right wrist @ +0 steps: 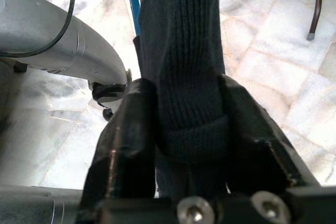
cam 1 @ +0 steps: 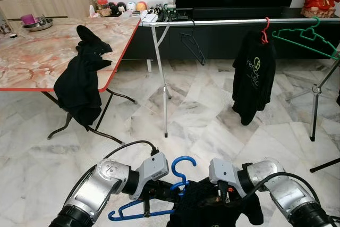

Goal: Hang hanger

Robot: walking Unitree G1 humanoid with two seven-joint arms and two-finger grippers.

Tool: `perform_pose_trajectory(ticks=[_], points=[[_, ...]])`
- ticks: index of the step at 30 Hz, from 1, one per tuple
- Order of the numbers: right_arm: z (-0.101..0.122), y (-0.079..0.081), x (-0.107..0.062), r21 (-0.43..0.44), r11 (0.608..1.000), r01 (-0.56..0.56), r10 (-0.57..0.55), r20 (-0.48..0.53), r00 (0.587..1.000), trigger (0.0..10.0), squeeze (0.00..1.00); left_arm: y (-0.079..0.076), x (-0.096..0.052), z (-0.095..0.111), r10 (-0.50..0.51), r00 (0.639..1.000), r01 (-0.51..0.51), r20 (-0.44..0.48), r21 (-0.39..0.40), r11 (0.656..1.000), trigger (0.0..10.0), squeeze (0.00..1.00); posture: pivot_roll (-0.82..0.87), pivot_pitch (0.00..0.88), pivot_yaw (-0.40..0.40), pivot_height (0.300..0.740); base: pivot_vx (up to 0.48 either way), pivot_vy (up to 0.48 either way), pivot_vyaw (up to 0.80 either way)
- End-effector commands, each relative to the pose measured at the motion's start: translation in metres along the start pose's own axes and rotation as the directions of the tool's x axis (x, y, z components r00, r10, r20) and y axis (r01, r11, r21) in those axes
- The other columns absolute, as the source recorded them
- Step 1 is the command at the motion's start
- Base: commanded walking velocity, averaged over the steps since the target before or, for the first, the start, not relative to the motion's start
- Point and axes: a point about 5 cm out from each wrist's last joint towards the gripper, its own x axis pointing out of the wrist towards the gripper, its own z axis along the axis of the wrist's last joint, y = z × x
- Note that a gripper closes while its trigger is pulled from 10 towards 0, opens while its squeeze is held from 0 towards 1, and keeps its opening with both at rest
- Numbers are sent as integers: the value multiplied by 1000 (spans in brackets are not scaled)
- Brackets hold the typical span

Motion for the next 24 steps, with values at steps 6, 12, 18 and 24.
perform_pose_trajectory(ticks=[6,12,18,24], points=[[-3,5,4,22,999,-28,27,14,1000,0,0,4,-1,10,0,1000,-2,27,51,999,10000,0,13,40,29,740,0,0,0],[-4,6,4,26,999,-34,34,16,999,0,0,5,0,12,5,1000,-7,27,52,999,10000,0,18,46,23,740,0,0,0],[-4,6,3,28,999,-33,33,20,999,0,0,6,0,12,8,1000,-10,27,55,998,10000,0,20,47,19,740,0,0,0],[-2,8,2,30,998,-54,53,32,998,0,0,6,1,12,8,1000,-10,27,54,998,10000,0,19,52,18,740,0,0,0]])
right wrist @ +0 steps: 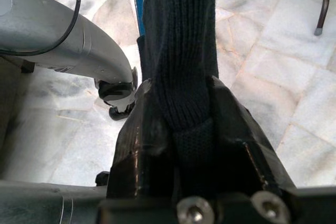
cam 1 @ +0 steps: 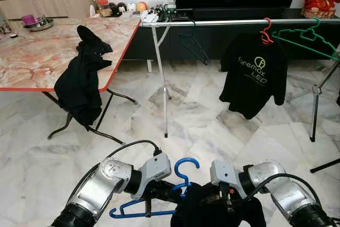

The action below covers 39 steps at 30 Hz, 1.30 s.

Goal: Hang hanger

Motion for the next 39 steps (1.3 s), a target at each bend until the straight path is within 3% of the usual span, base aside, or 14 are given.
perform_pose_trajectory(ticks=[1,13,14,15,30,33,38,39], points=[[3,5,4,0,999,-35,35,35,999,0,0,6,-4,12,23,999,-25,29,44,999,10000,0,19,53,19,740,0,0,0],[1,4,2,11,1000,-21,20,32,999,0,0,10,-6,11,53,998,-54,16,44,998,10000,0,19,60,20,740,0,0,0],[1,4,2,11,1000,-21,21,31,999,0,0,11,-6,11,54,998,-55,18,44,998,10000,141,20,59,21,740,0,0,0],[0,4,3,13,1000,-23,23,26,999,0,0,11,-6,11,58,998,-59,20,39,998,10000,1000,20,59,20,740,0,0,0],[-26,15,4,60,998,-2,5,-56,998,0,0,4,-25,-3,-4,999,5,-54,32,999,10000,1000,25,64,18,740,0,0,0],[-32,18,2,88,996,17,-13,-54,998,0,0,7,-32,-6,36,998,-35,-60,26,999,10000,1000,23,64,15,740,0,0,0],[-48,24,-7,178,977,117,-111,-43,993,0,0,15,-60,-15,181,982,-182,-47,-17,983,10000,1000,15,24,21,740,0,0,0],[-48,24,-7,178,977,117,-111,-43,993,0,0,15,-60,-15,181,982,-182,-47,-17,983,10000,1000,15,24,21,740,0,0,0]])
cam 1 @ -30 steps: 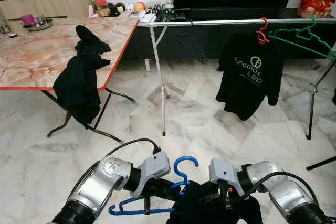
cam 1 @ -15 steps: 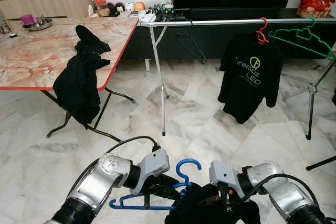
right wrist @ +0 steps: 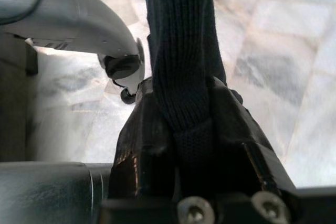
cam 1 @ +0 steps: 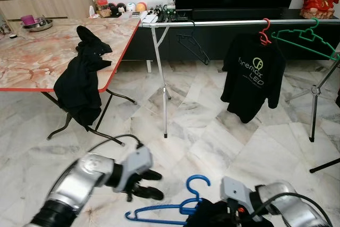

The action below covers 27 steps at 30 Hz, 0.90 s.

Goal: Hang hanger

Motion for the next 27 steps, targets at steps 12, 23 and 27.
perform_pose_trajectory(ticks=[12,23,27], points=[[2,-13,-26,192,924,330,-362,163,918,0,0,24,-23,-8,463,872,-443,160,-146,885,10000,1000,3,29,31,740,0,0,0],[38,-35,-60,127,855,502,-518,187,835,0,0,11,12,-27,581,800,-543,147,-235,806,10000,0,-10,19,31,740,0,0,0],[66,-38,-65,16,883,468,-458,243,855,0,0,7,28,-33,575,809,-543,121,-219,810,10000,0,-12,30,29,740,0,0,0]])
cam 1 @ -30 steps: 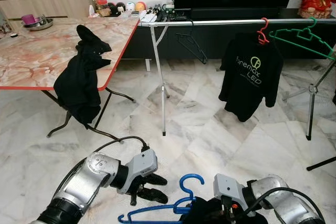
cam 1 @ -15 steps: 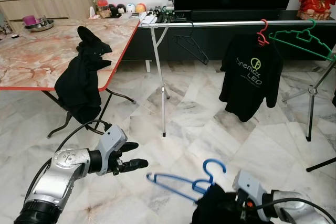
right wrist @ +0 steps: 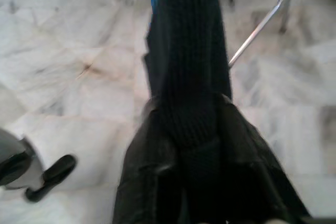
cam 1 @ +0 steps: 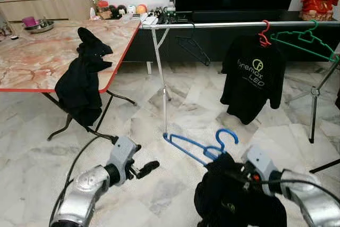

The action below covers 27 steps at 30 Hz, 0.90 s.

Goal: Hang hanger

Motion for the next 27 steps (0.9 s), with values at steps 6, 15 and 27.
perform_pose_trajectory(ticks=[6,15,27], points=[[50,-12,-5,-202,976,-82,96,60,994,0,0,-10,16,-13,62,997,-56,-56,99,994,10000,0,-25,37,23,740,0,0,0],[77,-14,-12,-325,924,-199,224,43,974,0,0,-20,27,-24,95,993,-86,-71,116,990,10000,0,-27,39,14,740,0,0,0],[118,-24,-1,-404,896,-183,243,102,965,0,0,-33,35,-35,32,992,3,-126,268,963,10000,0,-28,46,0,740,0,0,0]])
